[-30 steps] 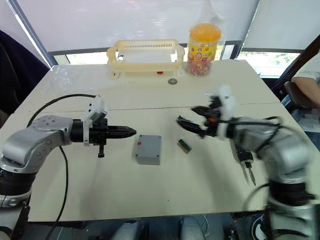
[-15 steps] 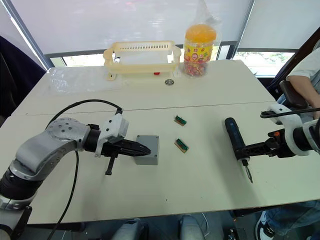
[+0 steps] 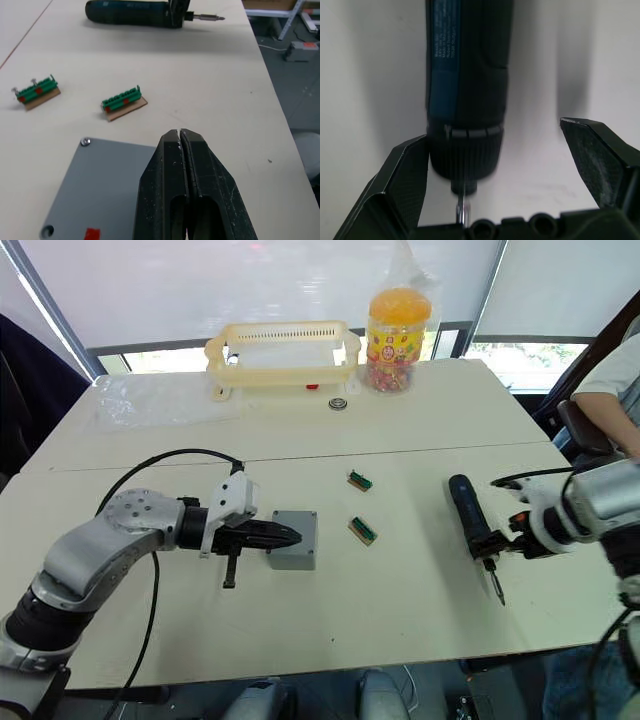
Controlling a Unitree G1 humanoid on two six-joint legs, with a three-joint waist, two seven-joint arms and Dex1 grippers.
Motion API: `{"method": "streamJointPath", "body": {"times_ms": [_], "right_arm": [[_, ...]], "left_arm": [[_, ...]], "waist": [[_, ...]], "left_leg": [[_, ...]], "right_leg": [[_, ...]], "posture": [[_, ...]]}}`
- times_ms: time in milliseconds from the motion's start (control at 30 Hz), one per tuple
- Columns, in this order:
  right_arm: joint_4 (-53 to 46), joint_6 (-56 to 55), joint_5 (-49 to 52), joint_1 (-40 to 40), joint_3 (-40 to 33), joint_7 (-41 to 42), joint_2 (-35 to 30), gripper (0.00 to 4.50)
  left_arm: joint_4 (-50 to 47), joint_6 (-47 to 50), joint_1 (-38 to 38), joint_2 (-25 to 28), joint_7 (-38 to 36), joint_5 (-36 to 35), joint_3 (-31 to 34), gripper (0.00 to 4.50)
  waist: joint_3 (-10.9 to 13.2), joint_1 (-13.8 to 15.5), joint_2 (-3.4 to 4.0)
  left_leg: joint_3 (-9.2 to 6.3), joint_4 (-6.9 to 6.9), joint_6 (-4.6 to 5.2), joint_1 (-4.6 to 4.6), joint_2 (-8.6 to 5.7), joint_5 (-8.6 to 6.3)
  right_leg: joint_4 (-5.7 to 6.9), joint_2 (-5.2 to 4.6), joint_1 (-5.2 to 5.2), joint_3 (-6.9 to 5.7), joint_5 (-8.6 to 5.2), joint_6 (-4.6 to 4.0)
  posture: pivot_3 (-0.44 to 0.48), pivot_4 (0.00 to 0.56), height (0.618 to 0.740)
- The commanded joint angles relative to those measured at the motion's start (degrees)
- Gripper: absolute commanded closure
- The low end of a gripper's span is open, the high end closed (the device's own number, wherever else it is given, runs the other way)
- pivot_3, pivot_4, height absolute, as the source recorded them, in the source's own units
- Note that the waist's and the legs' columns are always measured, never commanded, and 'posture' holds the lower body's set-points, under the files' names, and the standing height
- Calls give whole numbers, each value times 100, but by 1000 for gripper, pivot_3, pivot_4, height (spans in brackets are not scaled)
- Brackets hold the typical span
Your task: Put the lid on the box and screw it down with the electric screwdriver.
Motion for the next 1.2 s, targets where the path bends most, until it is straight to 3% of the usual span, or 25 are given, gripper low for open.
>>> {"method": "streamJointPath", "body": {"times_ms": [33,133,167,333,467,567,667,700,800,967,1200], "right_arm": [[257,-396,-474,-96,291,-33,240,936],[270,-342,-607,-62,346,20,338,2426],[215,-288,-613,-20,323,26,341,2715],[180,-67,-554,-23,-371,-176,475,2731],[590,-925,-475,-754,-2033,-928,893,2731],[-88,-1659,32,-927,-3458,-1456,1522,2731],[-1730,-2603,597,-443,-4412,-1957,2680,2731],[-2383,-3375,653,-179,-4572,-2204,3308,2731],[-3665,-4391,469,607,-4118,-2602,4397,2731],[-4834,-4796,857,1847,-3264,-2760,5626,2731],[-5111,-5539,247,2527,-2246,-2920,5933,2731]], "left_arm": [[-225,41,112,45,107,-56,225,4500],[-201,42,209,96,155,-49,320,4500],[-191,41,228,112,164,-47,351,4500],[49,2,200,208,106,-65,575,4500],[606,5,-53,357,-88,-187,944,4500],[1021,19,-337,334,-248,-274,999,4500],[1396,-154,-526,295,-478,-100,813,4500],[1490,-198,-586,256,-563,-52,715,4500],[1731,-325,-694,183,-750,37,577,4500],[1668,-372,-670,152,-928,211,288,4500],[1467,-444,-531,42,-758,446,139,4500]], "waist": [[-3,4,-5],[-15,14,-25],[-19,16,-32],[-22,25,-35],[-9,-30,-14],[5,-40,30],[4,-22,30],[2,-13,28],[-3,28,24],[-2,28,24],[-2,-7,25]], "left_leg": [[0,0,0,0,0,0],[-4,2,0,9,0,0],[-6,2,0,11,0,0],[-14,2,0,26,0,0],[-12,0,-1,34,-2,0],[7,-3,-2,17,-3,1],[6,-10,-10,-15,1,5],[-2,-19,-14,-15,5,8],[-24,-24,-20,-19,12,11],[-31,-4,-30,-23,-8,18],[-34,-5,-31,-13,-9,18]], "right_leg": [[-2,-1,2,0,0,0],[-4,-1,14,0,0,0],[-7,0,18,-1,0,-1],[-11,-1,38,-5,0,-1],[-8,1,36,1,1,-3],[8,0,2,15,3,-3],[56,8,-53,12,3,-4],[61,15,-57,8,2,-5],[68,27,-57,2,1,-9],[70,-9,-49,13,2,-7],[75,5,-51,12,1,-7]], "posture": [[0,150,740],[0,150,740],[0,150,740],[0,150,740],[0,150,740],[0,150,740],[0,150,740],[0,150,740],[0,150,740],[0,150,740],[0,150,740]]}}
